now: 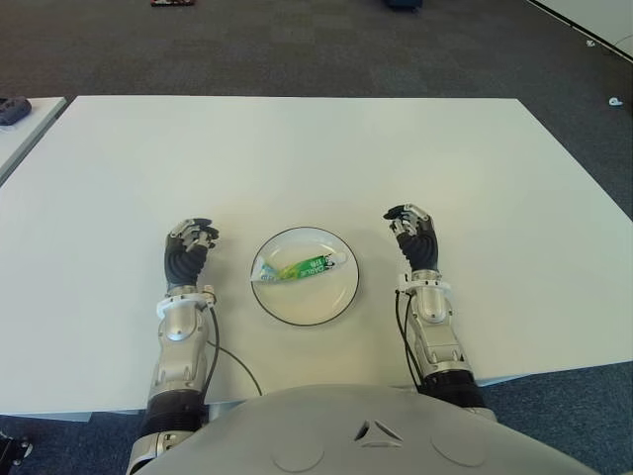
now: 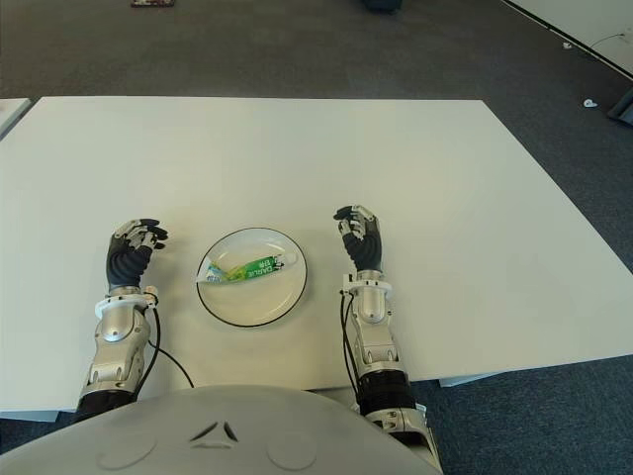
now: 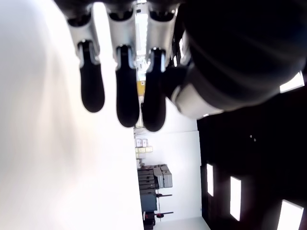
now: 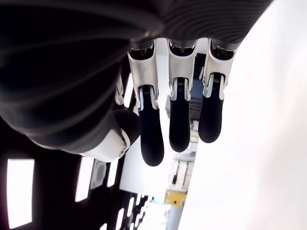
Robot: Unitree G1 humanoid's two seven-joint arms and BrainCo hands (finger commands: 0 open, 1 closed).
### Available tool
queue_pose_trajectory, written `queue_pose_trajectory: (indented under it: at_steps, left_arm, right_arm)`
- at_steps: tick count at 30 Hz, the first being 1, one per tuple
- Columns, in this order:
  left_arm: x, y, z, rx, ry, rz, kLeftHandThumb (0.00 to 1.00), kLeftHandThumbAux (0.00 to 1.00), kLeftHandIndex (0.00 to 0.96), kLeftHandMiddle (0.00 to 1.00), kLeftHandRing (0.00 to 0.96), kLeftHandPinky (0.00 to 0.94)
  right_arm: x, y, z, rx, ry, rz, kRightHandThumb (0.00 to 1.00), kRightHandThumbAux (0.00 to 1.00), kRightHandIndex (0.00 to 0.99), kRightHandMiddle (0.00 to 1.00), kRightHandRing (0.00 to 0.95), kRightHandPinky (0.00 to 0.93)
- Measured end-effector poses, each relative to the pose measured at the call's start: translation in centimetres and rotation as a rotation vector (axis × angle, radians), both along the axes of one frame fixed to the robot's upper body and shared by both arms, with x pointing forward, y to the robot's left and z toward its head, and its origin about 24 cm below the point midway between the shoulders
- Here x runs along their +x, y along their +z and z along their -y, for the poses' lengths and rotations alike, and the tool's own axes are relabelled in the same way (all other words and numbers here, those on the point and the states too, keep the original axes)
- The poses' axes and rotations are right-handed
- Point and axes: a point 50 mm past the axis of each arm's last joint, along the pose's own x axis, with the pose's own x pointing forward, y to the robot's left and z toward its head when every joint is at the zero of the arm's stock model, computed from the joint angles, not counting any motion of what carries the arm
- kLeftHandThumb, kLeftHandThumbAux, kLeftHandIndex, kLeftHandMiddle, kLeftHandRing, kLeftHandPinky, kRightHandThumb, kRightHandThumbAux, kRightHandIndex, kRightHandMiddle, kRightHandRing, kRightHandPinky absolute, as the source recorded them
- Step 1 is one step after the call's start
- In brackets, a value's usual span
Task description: Put the toothpaste on the table into the plate.
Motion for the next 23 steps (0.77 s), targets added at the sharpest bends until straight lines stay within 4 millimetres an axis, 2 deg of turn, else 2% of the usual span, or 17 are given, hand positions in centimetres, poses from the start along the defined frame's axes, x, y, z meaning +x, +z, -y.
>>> queue_pose_trajectory:
  at_steps: [11,23]
  left_arm:
    - [0.11,-0.04,0.4,-0.003,-0.025,-0.003,0.702,0.717,0.428,0.518,0.507,0.482]
    - [0.2,-0.02,0.67,0.011,-0.048,-0.007,0.702,0.718,0.428,0.527,0.519,0.493]
  right_arm:
    - [-0.1,-0.42,-0.19,-0.014,0.021,-0.019,0.705,0.733,0.427,0.456,0.432,0.426]
    - [-0.17,-0.83,-0.58,-0.027,0.043,-0.047,0.707,0.734,0.424,0.447,0.428,0.432]
